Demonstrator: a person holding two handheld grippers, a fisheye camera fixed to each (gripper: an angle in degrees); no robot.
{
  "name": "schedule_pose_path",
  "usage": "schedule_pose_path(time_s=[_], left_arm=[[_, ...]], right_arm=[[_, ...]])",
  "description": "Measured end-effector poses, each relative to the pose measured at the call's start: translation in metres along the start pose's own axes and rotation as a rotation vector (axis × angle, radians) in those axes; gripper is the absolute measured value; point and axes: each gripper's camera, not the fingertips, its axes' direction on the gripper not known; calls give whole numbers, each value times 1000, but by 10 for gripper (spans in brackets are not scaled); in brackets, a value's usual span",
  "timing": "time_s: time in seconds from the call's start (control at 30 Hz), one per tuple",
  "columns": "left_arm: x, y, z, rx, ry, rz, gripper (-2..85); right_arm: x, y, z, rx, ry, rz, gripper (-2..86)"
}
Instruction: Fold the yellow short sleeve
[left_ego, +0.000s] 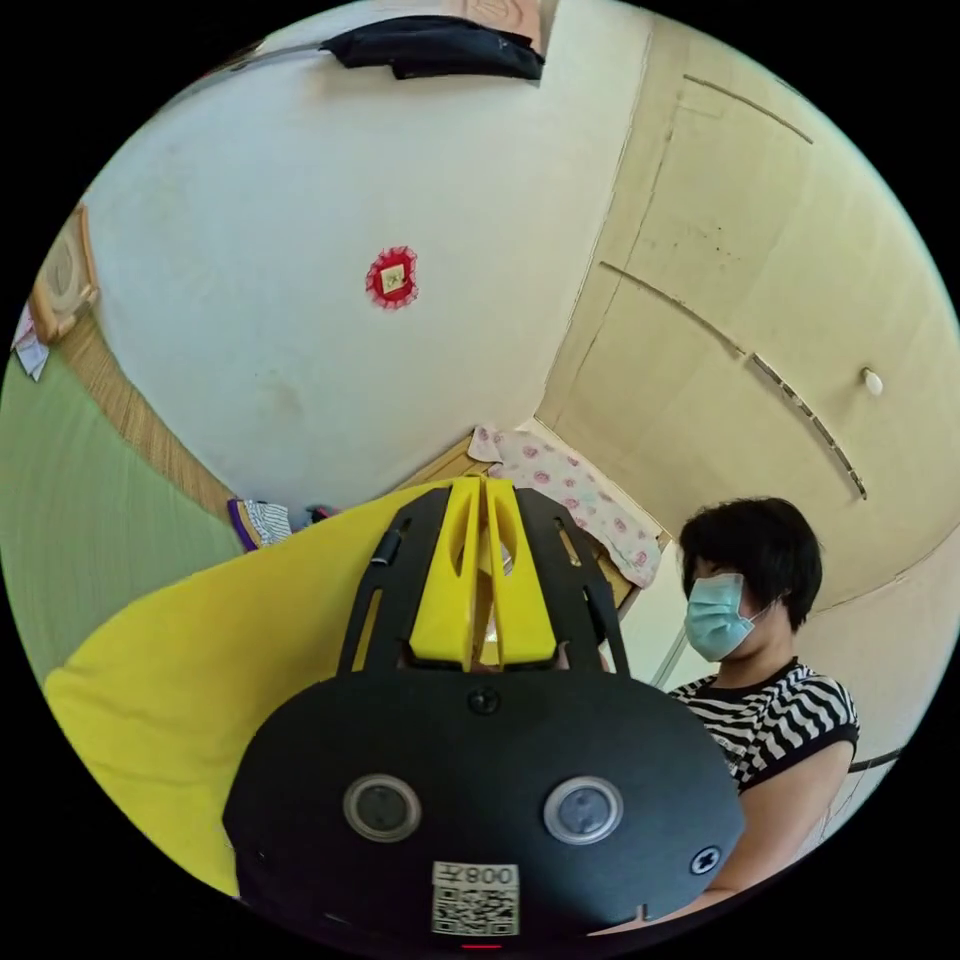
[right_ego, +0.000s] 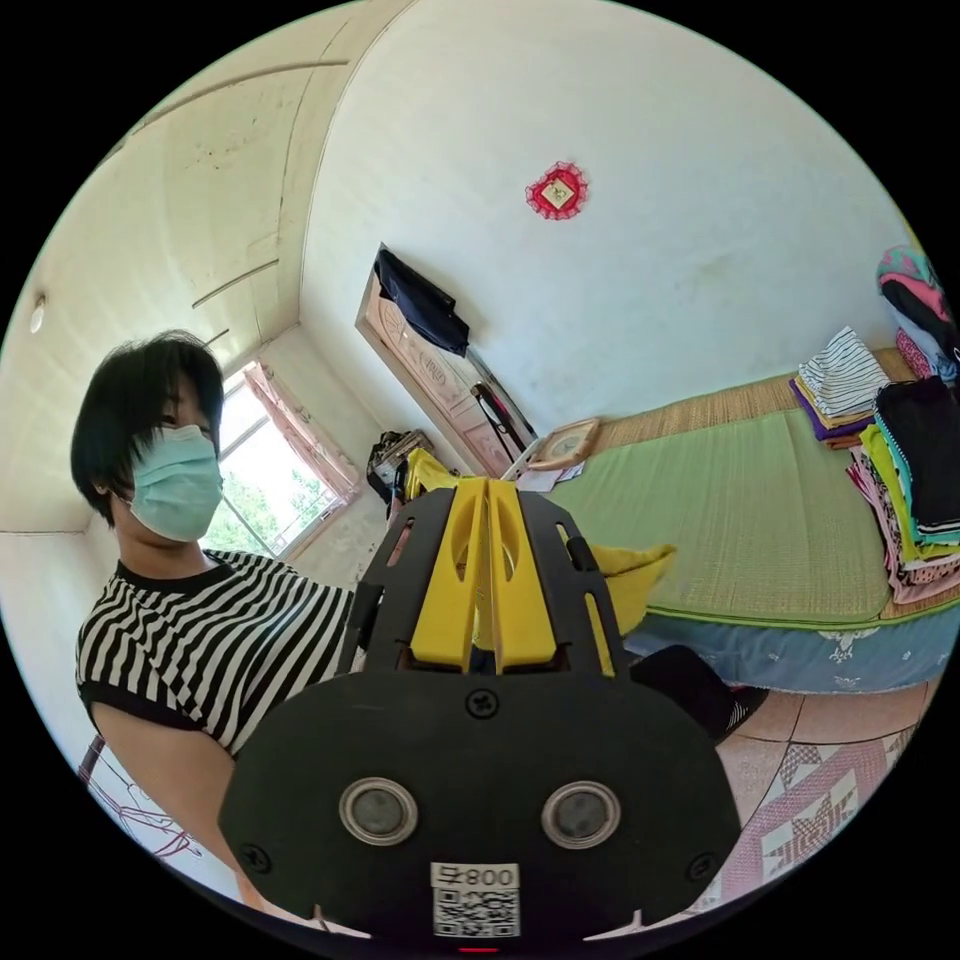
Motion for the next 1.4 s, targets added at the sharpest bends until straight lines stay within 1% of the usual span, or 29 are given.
schedule_pose_path(time_s=[0.17, 0.37, 0.6, 0.8, 1.0, 1.07, 1.13, 1.3, 1.4], left_arm=[[45, 6, -47, 27, 9, 65, 5], [91, 20, -91, 38, 27, 112, 5], [153, 16, -118, 25, 56, 221, 6], [227, -8, -127, 12, 92, 415, 6], [302, -31, -136, 49, 140, 649, 6], [328, -36, -139, 63, 113, 755, 6], [342, -38, -140, 75, 87, 814, 5], [363, -49, -138, 91, 94, 911, 5], [372, -58, -131, 96, 54, 982, 5]], right_arm=[[-2, 10, -14, 44, -48, -22, 1], [-21, 17, -43, 90, -45, -87, 1], [-56, 12, -71, 140, -36, -199, 1], [-111, -8, -98, 218, -10, -381, 0], [-167, -18, -118, 312, 17, -562, 0], [-178, -19, -120, 329, 27, -597, 0], [-183, -19, -118, 347, 22, -611, 0], [-183, -33, -98, 358, 30, -613, 0], [-182, -46, -85, 378, 34, -628, 0]])
